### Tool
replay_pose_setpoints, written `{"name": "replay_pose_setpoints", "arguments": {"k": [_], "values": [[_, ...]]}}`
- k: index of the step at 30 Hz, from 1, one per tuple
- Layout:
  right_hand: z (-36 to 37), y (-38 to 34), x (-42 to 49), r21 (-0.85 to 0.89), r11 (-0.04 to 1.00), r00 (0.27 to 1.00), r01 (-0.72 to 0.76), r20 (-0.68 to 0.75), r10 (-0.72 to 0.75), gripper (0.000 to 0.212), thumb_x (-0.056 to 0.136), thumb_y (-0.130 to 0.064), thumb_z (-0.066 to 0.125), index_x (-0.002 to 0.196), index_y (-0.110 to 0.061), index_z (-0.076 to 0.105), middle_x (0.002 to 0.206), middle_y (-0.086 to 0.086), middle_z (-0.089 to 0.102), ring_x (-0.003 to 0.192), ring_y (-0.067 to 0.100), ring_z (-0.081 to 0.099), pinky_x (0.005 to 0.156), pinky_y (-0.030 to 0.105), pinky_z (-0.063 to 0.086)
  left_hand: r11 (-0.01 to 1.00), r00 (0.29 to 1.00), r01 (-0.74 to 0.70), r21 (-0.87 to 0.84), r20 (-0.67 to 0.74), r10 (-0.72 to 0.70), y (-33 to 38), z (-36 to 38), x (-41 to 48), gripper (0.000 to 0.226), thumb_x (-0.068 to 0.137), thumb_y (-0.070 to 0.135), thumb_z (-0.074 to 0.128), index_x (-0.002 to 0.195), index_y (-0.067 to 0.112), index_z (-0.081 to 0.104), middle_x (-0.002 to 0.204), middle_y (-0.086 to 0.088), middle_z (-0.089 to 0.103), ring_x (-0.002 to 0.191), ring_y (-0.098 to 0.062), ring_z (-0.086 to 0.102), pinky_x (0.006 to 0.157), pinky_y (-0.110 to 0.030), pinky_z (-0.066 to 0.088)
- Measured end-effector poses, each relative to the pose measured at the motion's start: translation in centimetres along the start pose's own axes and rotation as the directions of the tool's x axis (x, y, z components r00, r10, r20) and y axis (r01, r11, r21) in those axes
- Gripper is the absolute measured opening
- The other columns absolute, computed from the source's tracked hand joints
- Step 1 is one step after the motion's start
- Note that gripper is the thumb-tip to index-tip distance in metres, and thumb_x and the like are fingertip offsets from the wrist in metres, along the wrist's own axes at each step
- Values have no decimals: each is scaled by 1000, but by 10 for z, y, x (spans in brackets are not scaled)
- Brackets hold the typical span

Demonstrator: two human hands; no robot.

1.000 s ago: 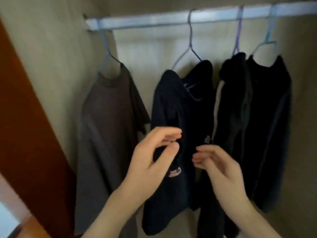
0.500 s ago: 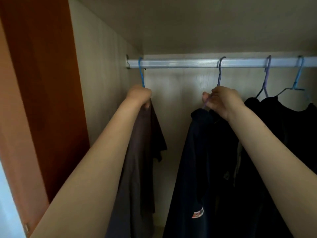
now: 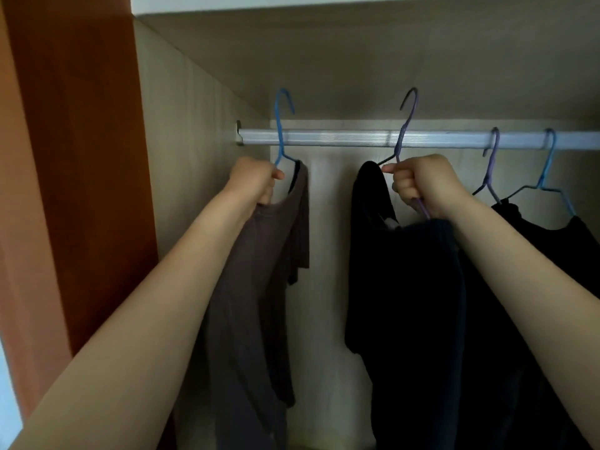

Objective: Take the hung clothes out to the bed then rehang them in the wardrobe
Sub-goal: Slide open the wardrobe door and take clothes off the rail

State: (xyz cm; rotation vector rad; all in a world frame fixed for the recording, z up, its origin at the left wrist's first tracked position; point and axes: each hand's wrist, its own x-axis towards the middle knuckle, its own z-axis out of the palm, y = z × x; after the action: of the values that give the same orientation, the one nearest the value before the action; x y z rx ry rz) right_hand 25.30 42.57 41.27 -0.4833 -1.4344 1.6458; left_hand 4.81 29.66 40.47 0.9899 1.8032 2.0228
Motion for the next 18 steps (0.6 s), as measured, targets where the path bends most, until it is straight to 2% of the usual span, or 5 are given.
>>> {"name": "replay_pose_setpoints", "arguments": {"k": [4, 8, 11, 15, 18], "values": [[-6, 38, -43, -142, 989, 997, 51, 57, -44, 25, 97, -2, 35, 84, -2, 56, 40, -12, 27, 31, 0, 20, 28, 12, 14, 1000, 999, -12, -21, 41, 13, -34, -1, -55, 23, 91, 4, 46, 71, 8, 57, 50, 2, 33, 28, -4, 24, 32, -10, 17], [-22, 101, -88, -130, 989, 992, -77, 87, 89, 27, 99, -3, 33, 85, -2, 56, 43, -10, 27, 32, 0, 19, 28, 10, 14, 998, 996, 64, 15, 66, -65, -92, -19, -116, 27, 93, 8, 44, 71, 12, 59, 40, 12, 33, 30, -3, 22, 35, -10, 13], [-35, 160, -119, -153, 965, 970, -215, 80, 229, 28, 100, -6, 34, 85, -2, 57, 46, -8, 27, 34, 1, 20, 31, 10, 14, 980, 978, 190, 57, 74, -194, -150, -35, -161, 32, 97, 10, 45, 68, 12, 59, 41, 10, 32, 30, -4, 21, 34, -9, 13], [-54, 242, -167, -227, 890, 908, -396, 47, 417, 29, 101, -8, 36, 84, -3, 59, 48, -6, 28, 35, 2, 21, 33, 10, 15, 902, 892, 425, 72, 139, -431, -226, -58, -226, 29, 99, 14, 45, 73, 12, 60, 50, 4, 28, 37, -8, 19, 35, -12, 13], [-72, 296, -211, -252, 797, 815, -549, 51, 578, 29, 103, -9, 36, 87, 0, 58, 47, -5, 30, 33, 3, 23, 34, 9, 17, 820, 804, 566, 79, 164, -571, -267, -73, -277, 29, 101, 15, 43, 76, 11, 57, 51, 1, 25, 37, -8, 17, 35, -14, 12]]}}
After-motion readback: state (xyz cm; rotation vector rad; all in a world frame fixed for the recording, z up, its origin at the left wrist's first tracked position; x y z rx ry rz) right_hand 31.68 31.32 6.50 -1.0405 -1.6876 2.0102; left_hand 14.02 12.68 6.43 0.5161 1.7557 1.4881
